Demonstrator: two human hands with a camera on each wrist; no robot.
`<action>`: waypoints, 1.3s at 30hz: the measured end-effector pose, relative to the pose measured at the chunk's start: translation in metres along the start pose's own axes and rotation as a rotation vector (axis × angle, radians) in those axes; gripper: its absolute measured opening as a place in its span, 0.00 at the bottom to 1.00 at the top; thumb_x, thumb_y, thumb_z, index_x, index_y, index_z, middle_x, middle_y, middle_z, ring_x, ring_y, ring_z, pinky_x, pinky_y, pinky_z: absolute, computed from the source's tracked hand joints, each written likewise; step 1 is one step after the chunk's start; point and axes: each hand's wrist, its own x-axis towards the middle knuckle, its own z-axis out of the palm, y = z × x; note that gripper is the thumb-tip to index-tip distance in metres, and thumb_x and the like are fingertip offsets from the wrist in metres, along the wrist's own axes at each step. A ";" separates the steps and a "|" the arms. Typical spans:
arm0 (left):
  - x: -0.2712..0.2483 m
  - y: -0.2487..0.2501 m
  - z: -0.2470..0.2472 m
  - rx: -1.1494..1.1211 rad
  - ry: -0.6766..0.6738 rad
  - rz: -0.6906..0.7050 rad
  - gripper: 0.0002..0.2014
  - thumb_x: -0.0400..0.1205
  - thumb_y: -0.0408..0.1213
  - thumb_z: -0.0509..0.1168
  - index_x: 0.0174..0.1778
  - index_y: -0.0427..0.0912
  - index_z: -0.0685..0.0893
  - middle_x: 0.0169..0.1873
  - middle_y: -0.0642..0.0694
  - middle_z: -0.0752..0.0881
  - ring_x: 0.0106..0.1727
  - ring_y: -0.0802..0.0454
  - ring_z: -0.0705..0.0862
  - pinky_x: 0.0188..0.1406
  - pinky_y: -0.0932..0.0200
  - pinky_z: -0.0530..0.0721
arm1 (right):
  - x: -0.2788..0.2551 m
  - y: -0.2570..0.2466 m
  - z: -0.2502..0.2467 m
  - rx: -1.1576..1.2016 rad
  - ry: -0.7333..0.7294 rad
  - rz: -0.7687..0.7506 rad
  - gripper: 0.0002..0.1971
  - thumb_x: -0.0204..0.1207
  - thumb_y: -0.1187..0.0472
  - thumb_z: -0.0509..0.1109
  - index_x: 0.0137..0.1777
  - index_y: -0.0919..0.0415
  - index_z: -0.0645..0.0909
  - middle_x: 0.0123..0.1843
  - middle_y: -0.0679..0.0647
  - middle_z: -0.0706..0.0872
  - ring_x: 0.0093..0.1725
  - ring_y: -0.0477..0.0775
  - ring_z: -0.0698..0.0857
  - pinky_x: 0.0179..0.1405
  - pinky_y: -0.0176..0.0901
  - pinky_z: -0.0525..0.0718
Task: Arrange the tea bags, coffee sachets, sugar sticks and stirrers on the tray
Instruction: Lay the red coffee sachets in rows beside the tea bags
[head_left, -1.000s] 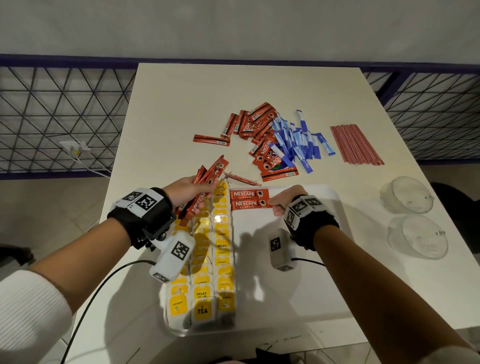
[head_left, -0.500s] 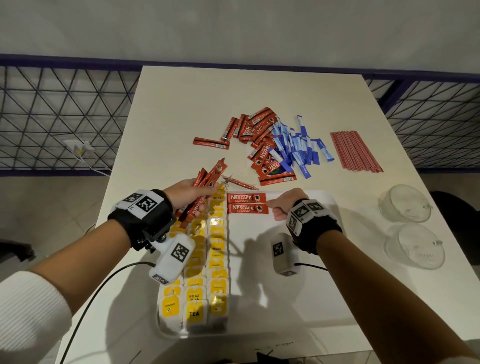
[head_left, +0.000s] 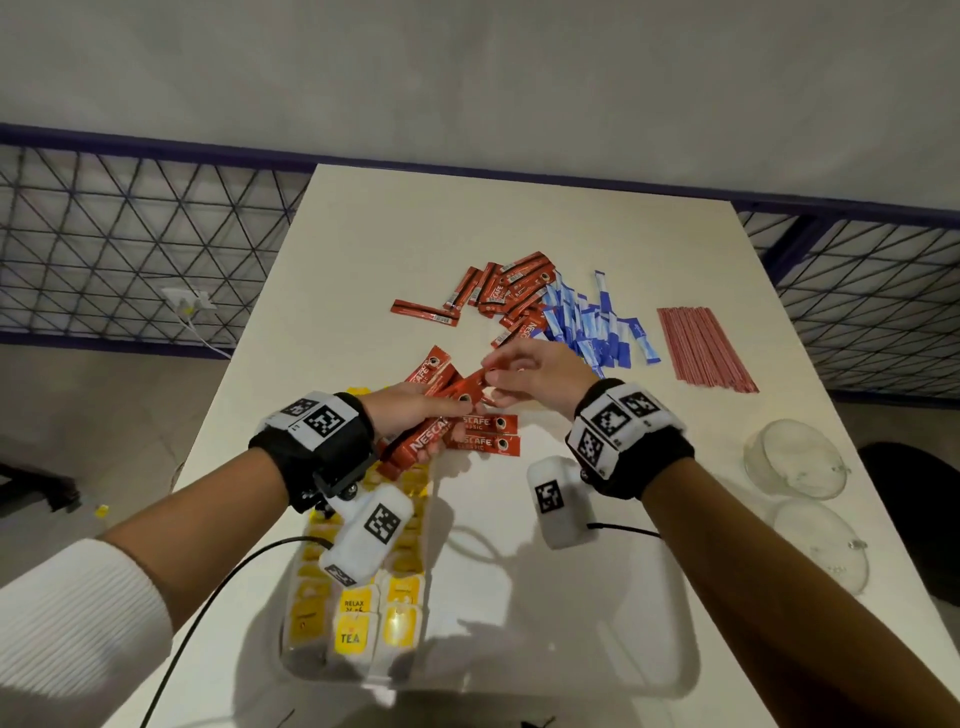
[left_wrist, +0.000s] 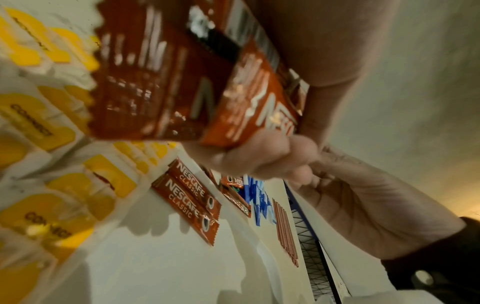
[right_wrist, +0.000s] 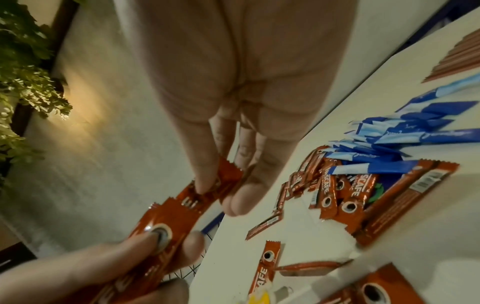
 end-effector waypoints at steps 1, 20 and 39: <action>-0.001 -0.001 0.001 0.004 0.003 0.003 0.15 0.83 0.37 0.61 0.30 0.38 0.77 0.16 0.51 0.80 0.13 0.59 0.74 0.15 0.69 0.74 | 0.000 0.001 -0.003 0.004 -0.008 0.009 0.07 0.75 0.69 0.69 0.49 0.58 0.81 0.45 0.53 0.83 0.40 0.50 0.84 0.46 0.36 0.86; 0.006 -0.032 -0.001 -0.127 0.384 0.093 0.15 0.75 0.47 0.72 0.28 0.43 0.77 0.13 0.50 0.74 0.14 0.54 0.70 0.23 0.63 0.70 | -0.005 0.034 0.021 0.218 -0.174 0.164 0.07 0.76 0.69 0.68 0.38 0.61 0.76 0.33 0.57 0.85 0.26 0.46 0.82 0.29 0.34 0.80; 0.011 -0.037 -0.013 -0.064 0.246 0.055 0.17 0.70 0.49 0.73 0.32 0.36 0.80 0.12 0.49 0.75 0.14 0.55 0.72 0.23 0.65 0.76 | -0.011 0.051 0.021 0.392 0.016 0.195 0.07 0.80 0.69 0.63 0.40 0.67 0.77 0.32 0.60 0.80 0.23 0.45 0.79 0.25 0.31 0.81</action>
